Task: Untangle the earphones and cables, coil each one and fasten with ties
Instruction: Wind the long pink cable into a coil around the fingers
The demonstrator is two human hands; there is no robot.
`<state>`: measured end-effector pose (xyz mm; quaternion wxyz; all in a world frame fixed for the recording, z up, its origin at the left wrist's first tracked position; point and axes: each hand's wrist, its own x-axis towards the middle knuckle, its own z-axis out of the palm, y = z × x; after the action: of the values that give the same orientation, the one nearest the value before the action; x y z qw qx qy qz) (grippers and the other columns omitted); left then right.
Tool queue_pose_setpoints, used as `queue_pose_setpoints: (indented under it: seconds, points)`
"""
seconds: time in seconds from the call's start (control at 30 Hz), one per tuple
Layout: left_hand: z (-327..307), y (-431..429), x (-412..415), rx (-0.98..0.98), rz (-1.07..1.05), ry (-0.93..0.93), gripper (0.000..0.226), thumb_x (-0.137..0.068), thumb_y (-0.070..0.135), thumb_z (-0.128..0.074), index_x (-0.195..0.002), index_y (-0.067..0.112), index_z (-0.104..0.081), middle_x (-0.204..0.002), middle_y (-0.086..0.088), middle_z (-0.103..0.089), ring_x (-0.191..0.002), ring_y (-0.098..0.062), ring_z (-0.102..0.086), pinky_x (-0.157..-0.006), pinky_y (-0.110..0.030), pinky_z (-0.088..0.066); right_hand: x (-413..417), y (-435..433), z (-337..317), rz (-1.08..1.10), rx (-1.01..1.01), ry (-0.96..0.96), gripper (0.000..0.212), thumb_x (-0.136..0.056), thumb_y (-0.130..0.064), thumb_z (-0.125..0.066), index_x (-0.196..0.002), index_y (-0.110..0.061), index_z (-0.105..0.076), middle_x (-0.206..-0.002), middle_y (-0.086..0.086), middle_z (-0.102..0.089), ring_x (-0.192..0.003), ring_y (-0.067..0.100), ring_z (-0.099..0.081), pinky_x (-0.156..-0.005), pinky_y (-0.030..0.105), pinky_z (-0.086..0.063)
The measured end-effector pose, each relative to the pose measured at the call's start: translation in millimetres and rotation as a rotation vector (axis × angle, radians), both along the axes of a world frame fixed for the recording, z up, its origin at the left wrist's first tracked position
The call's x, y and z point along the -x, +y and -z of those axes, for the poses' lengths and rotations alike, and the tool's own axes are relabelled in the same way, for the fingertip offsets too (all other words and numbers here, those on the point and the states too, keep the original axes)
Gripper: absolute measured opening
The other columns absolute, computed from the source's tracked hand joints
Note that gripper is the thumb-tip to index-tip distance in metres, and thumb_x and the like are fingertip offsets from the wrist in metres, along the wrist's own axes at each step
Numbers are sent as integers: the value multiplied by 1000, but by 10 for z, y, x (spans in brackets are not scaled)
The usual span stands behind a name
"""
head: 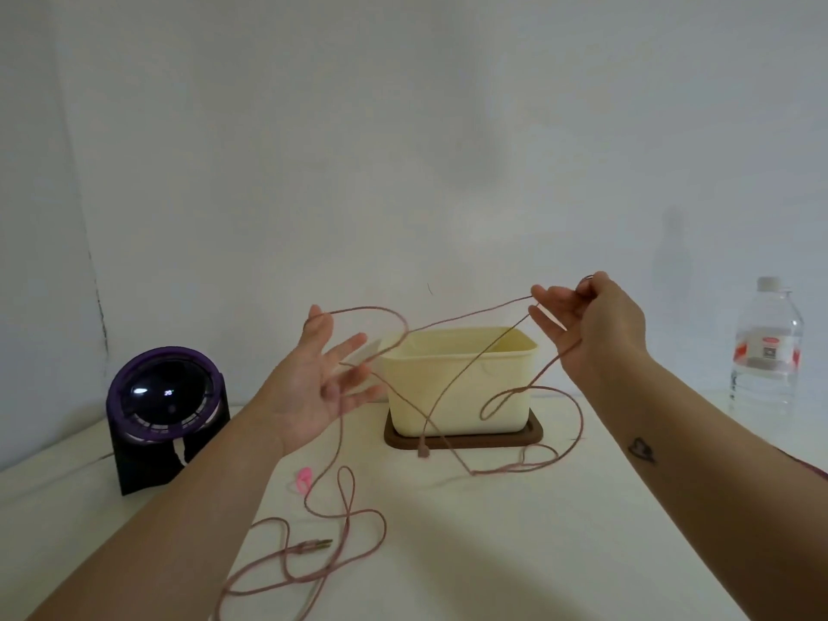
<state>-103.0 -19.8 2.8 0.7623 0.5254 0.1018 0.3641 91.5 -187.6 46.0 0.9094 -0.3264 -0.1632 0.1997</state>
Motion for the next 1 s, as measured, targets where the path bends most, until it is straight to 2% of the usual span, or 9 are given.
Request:
queue_pose_setpoints:
  seconds: [0.1,0.23,0.33,0.4,0.5,0.63,0.8,0.93,1.0]
  points:
    - [68,7,-7,-119,3,110,61,-76,48,-56,-134,52,-35,-134,0,-52,-107,-25,-62,-91,-56,-48,6,38,26,51,82,-72,25,-93,-10,-39,-68,-12,-45,-50,2,-49,-99,23,-68,-88,42,-54]
    - [19,-62,-92,-147,14,52,54,-79,43,-54,-132,40,-45,-129,2,-57,-117,-21,-54,-91,-49,-45,76,124,101,-4,179,-130,27,-95,-14,-42,-68,-13,-47,-43,-2,-46,-98,20,-66,-90,41,-52]
    - [-34,-88,-146,-117,9,-51,28,-95,33,-45,-121,29,-55,-95,2,-70,-103,-18,-65,-85,-41,-51,92,126,126,33,219,-151,27,-92,-10,-42,-67,-12,-48,-39,-5,-48,-99,17,-65,-91,37,-51]
    - [-45,-98,-164,-83,-20,-102,21,-100,24,-39,-103,18,-59,-59,3,-54,-68,-13,-66,-73,-35,-57,50,122,133,83,244,-144,26,-91,-9,-42,-66,-11,-49,-42,-4,-49,-94,14,-65,-92,34,-50]
    - [-18,-61,-177,-82,-147,-32,23,-102,20,-36,-92,13,-56,-50,6,-30,-40,-6,-32,-44,-18,-42,-60,121,165,230,313,-167,27,-88,-12,-41,-62,-12,-49,-52,-2,-52,-75,13,-57,-91,36,-48]
    - [108,134,-140,-180,-336,221,26,-103,16,-33,-94,11,-57,-46,9,-29,-37,-5,-22,-35,-17,-21,-144,67,217,425,408,-282,25,-91,-18,-37,-68,-12,-46,-57,-5,-54,-56,11,-40,-59,24,-36]
    - [245,241,-74,-626,-616,651,29,-98,15,-38,-92,15,-67,-55,5,-40,-47,-13,-32,-47,-25,-26,-197,36,217,543,402,-352,31,-96,-24,-34,-68,-16,-44,-61,-3,-54,-55,8,-38,-56,23,-32]
    - [280,120,-53,-771,-482,811,28,-99,14,-40,-99,12,-68,-100,-25,-61,-70,-21,-57,-60,-32,-42,-232,66,202,459,365,-392,29,-95,-21,-37,-68,-14,-47,-59,-2,-54,-62,9,-45,-64,22,-39]
    - [305,94,-60,-815,-423,903,28,-99,16,-42,-107,8,-67,-110,-12,-65,-81,-23,-62,-67,-30,-48,-248,85,155,379,308,-395,30,-94,-18,-39,-65,-13,-47,-56,-1,-54,-67,8,-57,-69,23,-44]
